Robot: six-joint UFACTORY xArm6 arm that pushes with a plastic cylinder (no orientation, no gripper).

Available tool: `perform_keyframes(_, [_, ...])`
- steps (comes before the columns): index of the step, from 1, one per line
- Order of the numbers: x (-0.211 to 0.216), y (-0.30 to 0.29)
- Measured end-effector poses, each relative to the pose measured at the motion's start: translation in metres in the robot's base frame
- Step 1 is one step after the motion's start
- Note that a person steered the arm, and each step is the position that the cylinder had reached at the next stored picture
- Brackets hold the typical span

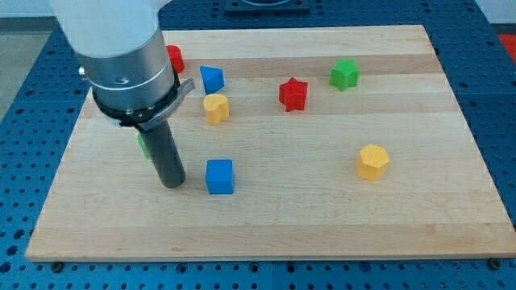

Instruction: Move the blue cube slightly towards the right

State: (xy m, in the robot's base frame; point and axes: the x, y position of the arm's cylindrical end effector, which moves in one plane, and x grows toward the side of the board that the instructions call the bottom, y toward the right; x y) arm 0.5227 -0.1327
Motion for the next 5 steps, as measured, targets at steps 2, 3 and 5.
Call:
perform_keyframes(2, [0.020,0.021])
perform_keyframes(3, [0.020,0.023])
perform_keyframes(5, [0.016,0.050])
